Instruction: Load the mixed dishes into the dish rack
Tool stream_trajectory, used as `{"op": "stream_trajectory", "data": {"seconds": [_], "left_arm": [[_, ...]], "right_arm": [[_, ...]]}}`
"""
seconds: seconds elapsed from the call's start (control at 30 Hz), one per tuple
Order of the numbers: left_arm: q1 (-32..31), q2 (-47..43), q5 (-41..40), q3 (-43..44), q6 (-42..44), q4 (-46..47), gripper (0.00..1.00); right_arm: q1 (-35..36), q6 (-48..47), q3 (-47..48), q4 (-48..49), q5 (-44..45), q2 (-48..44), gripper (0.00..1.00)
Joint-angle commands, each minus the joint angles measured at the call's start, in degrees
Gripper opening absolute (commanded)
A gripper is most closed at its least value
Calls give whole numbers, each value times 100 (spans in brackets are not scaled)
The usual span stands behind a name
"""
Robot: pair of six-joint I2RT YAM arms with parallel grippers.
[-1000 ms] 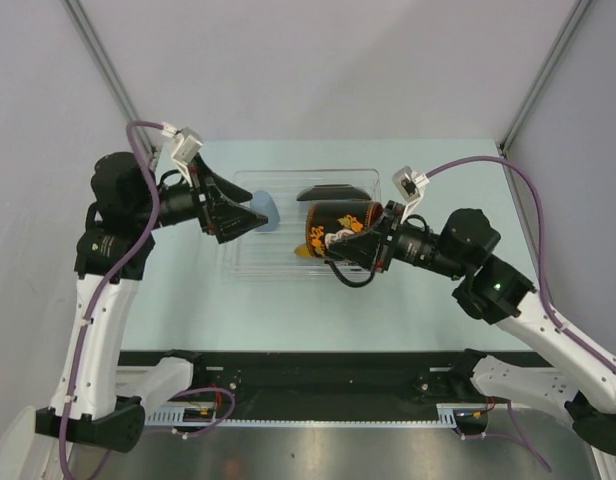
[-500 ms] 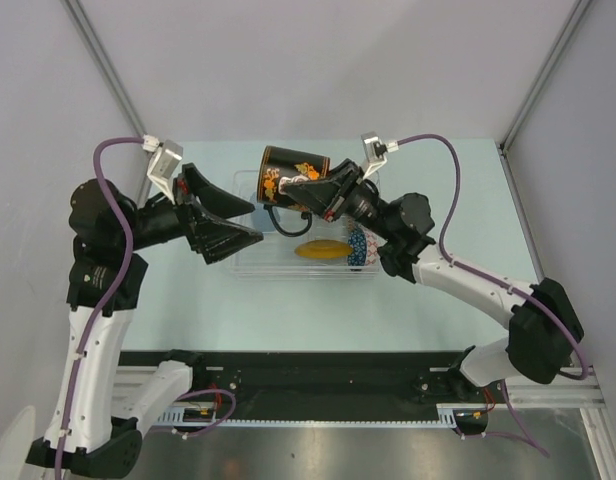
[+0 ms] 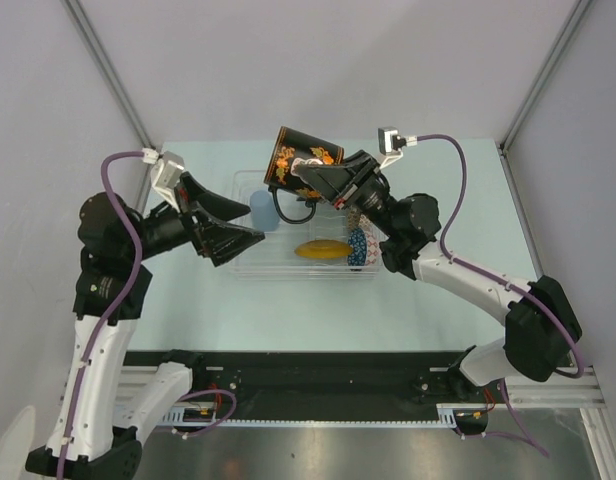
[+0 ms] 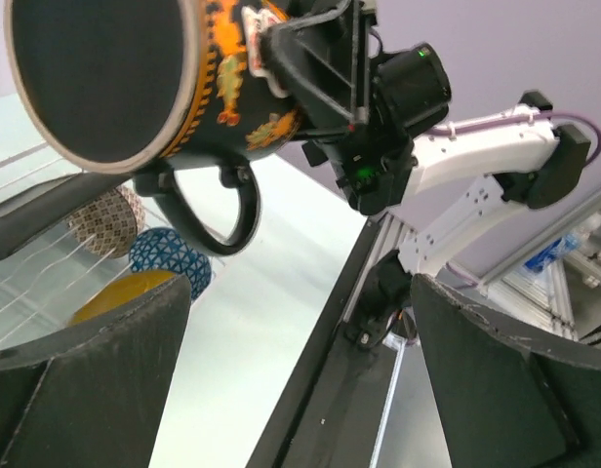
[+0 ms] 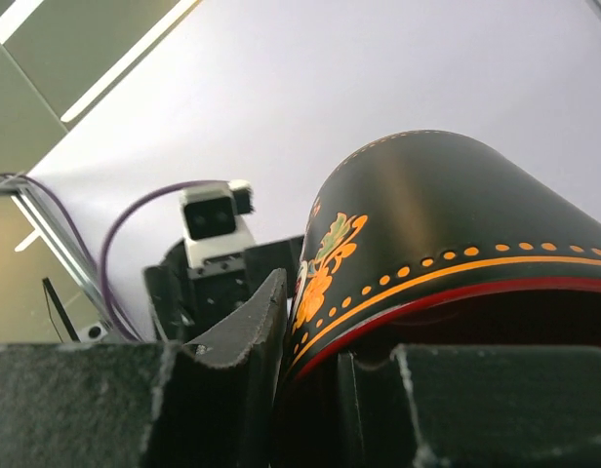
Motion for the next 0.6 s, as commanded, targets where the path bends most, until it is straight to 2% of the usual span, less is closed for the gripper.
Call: {"op": "stream_trajectory", "data": {"seconds": [0.0, 0.43, 0.57], "left_arm": [[-24, 123, -123, -458, -721, 923, 100], [-278, 782, -141, -784, -1539, 2320, 100], [-472, 861, -246, -792, -1689, 2374, 100]], "right_arm": [[108, 275, 474, 2573, 495, -259, 0], [522, 275, 826, 2617, 688, 154, 0], [592, 257, 949, 2635, 785, 365, 0]]}}
